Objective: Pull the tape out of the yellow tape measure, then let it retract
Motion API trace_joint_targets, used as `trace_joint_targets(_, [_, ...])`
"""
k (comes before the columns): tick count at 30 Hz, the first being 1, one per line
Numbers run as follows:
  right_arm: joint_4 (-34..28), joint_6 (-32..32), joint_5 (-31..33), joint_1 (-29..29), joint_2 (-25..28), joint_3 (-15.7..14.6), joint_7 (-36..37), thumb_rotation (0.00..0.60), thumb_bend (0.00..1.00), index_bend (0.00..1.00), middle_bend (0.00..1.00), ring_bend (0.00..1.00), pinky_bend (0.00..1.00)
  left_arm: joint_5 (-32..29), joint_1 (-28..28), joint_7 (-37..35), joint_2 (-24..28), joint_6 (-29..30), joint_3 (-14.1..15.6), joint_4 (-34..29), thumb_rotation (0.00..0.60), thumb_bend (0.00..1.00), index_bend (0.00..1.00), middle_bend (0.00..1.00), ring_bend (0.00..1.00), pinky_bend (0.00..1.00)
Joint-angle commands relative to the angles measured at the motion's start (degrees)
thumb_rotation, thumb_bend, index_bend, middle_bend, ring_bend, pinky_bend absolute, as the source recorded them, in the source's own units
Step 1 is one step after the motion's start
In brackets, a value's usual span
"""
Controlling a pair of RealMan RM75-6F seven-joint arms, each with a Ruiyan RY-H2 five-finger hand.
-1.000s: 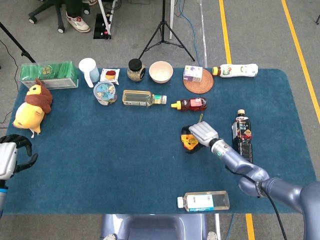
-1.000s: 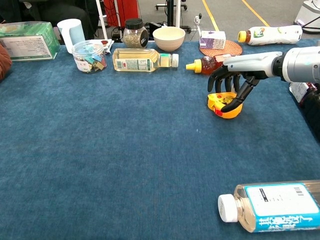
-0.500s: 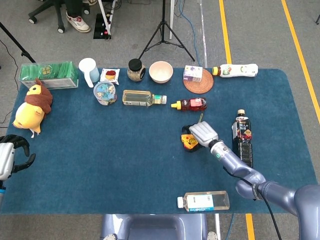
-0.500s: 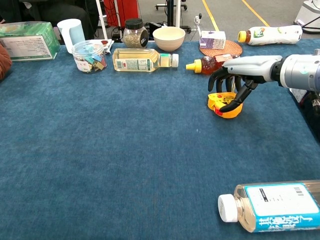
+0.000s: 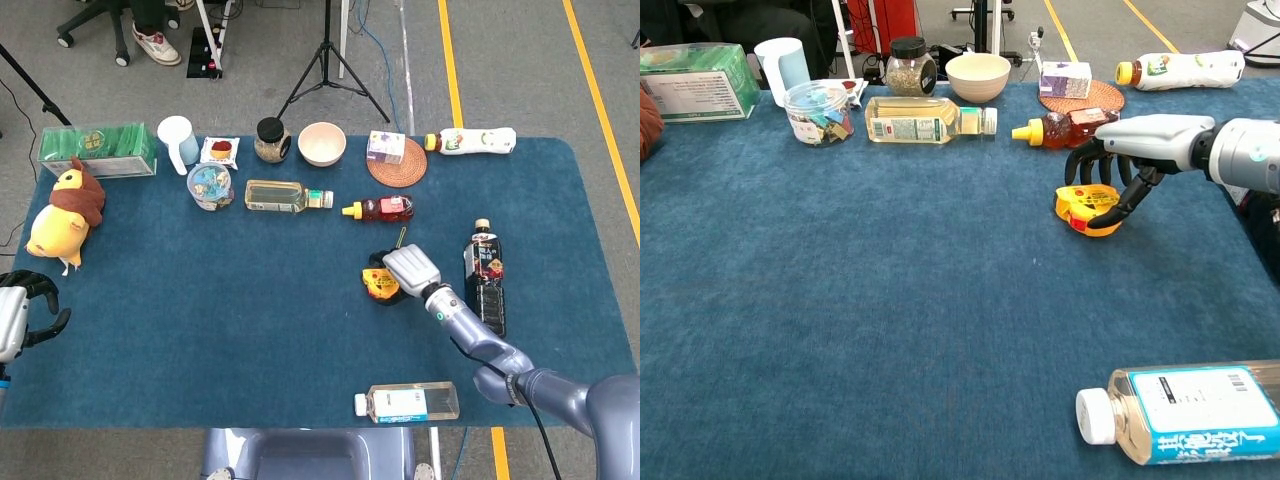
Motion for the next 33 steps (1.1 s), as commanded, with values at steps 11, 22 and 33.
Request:
trace_joint_targets(11, [1.99,1.1,-0.82,-1.09,-1.06,-0.61,-0.32,0.419,0.22,0.32,0.38,0.41,0.43,0.11,-0.31,0.38,0.1,-0.32,0.0,-0.39,0.6,0.29,0.66,0.46,0.27,0.24])
trace_joint_targets(22, [4.19,3.88,-2.34,-2.24,-2.66,-0.81,0.74,0.424,0.22,0.38,0.42,0.45,0.46,0.16,-0.16,0.74,0.39,0.15,0.0,-1.01,0.6,0.29,0.66,0.46,0.27,0.24])
trace_joint_targets(33, [6.62,6.53,-3.84,-3.1,-4.85,-0.75,2.56,0.428,0.22,0.56,0.56,0.59,0.56,0.66,0.52,0.15,1.06,0.79,0.41,-1.43,0.6,0.29,0.66,0.46,0.27,0.24])
